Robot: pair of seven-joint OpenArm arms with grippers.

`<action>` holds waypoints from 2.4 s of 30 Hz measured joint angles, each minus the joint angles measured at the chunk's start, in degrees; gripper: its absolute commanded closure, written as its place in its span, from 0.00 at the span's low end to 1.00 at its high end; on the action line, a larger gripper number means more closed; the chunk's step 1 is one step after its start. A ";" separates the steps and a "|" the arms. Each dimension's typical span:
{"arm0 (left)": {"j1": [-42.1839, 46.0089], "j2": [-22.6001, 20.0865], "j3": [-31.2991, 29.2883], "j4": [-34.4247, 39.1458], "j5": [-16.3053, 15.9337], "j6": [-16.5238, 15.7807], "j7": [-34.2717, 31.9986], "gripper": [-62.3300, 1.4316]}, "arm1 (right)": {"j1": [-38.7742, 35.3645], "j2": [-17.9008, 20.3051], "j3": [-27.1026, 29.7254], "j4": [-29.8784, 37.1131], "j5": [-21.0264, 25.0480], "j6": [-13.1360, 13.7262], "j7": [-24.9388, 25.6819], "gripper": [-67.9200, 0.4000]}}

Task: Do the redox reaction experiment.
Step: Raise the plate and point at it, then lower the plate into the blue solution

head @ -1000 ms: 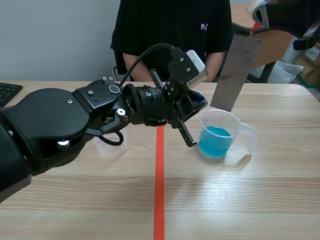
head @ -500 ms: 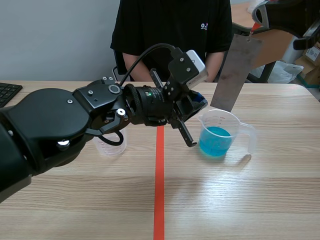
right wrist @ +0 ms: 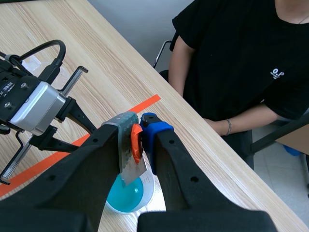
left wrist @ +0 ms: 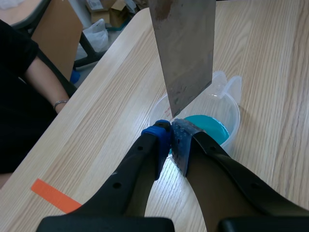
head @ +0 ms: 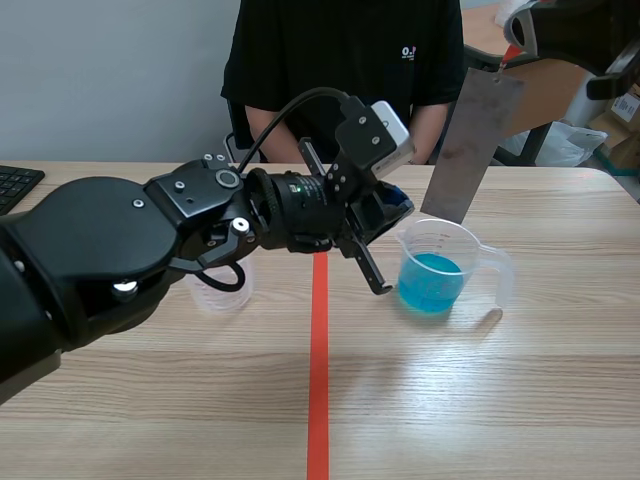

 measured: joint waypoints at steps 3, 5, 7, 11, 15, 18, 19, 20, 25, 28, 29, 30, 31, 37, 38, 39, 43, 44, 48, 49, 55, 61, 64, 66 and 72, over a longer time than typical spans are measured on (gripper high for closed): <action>0.96 -2.01 -0.02 0.22 0.00 0.07 -0.90 0.91 | 0.00 0.00 0.00 0.00 0.00 0.00 0.15 0.97; 2.60 -4.42 -0.55 0.92 0.00 0.04 -0.85 0.91 | 0.00 0.00 0.00 0.00 0.00 0.00 0.17 0.97; 4.96 -7.54 -1.46 2.45 -0.02 0.02 -0.61 0.91 | 0.00 0.00 0.00 0.00 0.00 0.00 0.17 0.97; 10.99 -16.31 -4.66 9.40 -1.75 0.02 0.20 0.91 | 0.00 0.00 0.00 0.00 -0.02 0.00 0.15 0.97; 18.99 -26.67 -11.04 20.35 -6.43 0.20 0.11 0.91 | 0.00 0.00 0.00 0.00 0.00 0.00 0.17 0.97; 27.41 -33.88 -17.42 27.91 -9.40 0.33 0.11 0.91 | 0.00 0.00 0.00 0.00 0.00 0.00 0.17 0.97; 30.80 -35.85 -19.67 29.83 -9.97 1.09 0.13 0.91 | 0.00 0.00 0.00 0.00 0.00 0.00 0.17 0.97; 34.53 -37.57 -22.10 31.41 -10.99 2.21 0.15 0.91 | 0.00 0.00 0.00 0.00 0.00 0.00 0.17 0.97; 53.94 -40.98 -35.58 33.99 -11.78 7.34 0.15 0.91 | 0.00 0.00 0.00 0.00 0.00 0.00 0.17 0.97; 63.58 -39.76 -42.86 33.48 -14.27 8.70 -0.46 0.91 | 0.00 0.00 0.00 0.00 0.00 0.00 0.17 0.97; 66.42 -39.19 -44.92 33.35 -14.71 8.70 -0.74 0.91 | 0.00 0.00 0.00 0.00 0.00 0.00 0.17 0.97; 69.13 -38.47 -46.77 33.27 -15.34 8.87 -0.72 0.91 | 0.00 0.00 0.00 0.00 0.00 0.00 0.20 0.97; 71.73 -37.62 -48.37 33.16 -15.76 9.57 -0.74 0.91 | 0.00 0.00 0.00 0.00 0.00 0.00 0.20 0.97; 83.91 -29.97 -56.72 32.89 -15.69 12.00 -0.96 0.91 | 0.00 0.00 0.00 0.00 -0.70 0.00 0.44 0.97; 85.33 -28.63 -57.72 32.89 -15.67 12.31 -0.96 0.91 | 0.00 0.00 0.00 0.00 -0.74 0.00 0.52 0.97; 86.51 -27.32 -58.55 32.89 -15.67 12.33 -0.98 0.91 | 0.00 0.00 0.00 0.00 -0.87 0.00 0.63 0.97; 90.12 -22.51 -60.26 32.85 -15.69 12.35 -1.11 0.91 | 0.00 0.00 0.00 0.00 -0.94 0.00 1.03 0.97; 90.82 -21.42 -60.28 32.85 -15.67 12.85 -1.09 0.91 | 0.00 -0.02 0.00 0.00 -1.11 0.00 1.07 0.97; 92.50 -17.29 -60.28 32.83 -15.41 13.05 -1.05 0.91 | -0.11 -0.02 0.00 -0.02 -1.53 0.00 1.55 0.97; 92.63 -16.46 -60.24 32.79 -15.32 13.57 -1.01 0.91 | -0.15 -0.02 0.00 -0.11 -1.53 0.02 1.68 0.97; 92.61 -13.97 -60.24 32.74 -15.28 17.22 0.22 0.91 | -0.17 -0.04 0.00 -1.11 -2.89 0.00 2.60 0.97; 92.59 -13.88 -60.24 32.74 -15.28 17.64 0.20 0.91 | -0.15 -0.04 -0.24 -4.28 -3.76 0.26 4.92 0.97; 92.59 -13.90 -60.24 32.74 -15.28 17.62 0.20 0.91 | -0.17 -0.04 -1.62 -6.21 -4.79 0.50 6.29 0.97; 92.59 -13.90 -60.24 32.74 -15.28 17.35 0.20 0.91 | -0.17 -0.07 -2.84 -7.30 -5.27 0.66 7.56 0.97; 92.59 -13.90 -60.24 32.74 -15.28 17.25 0.20 0.91 | -0.17 -0.17 -5.46 -9.97 -8.61 0.66 11.02 0.97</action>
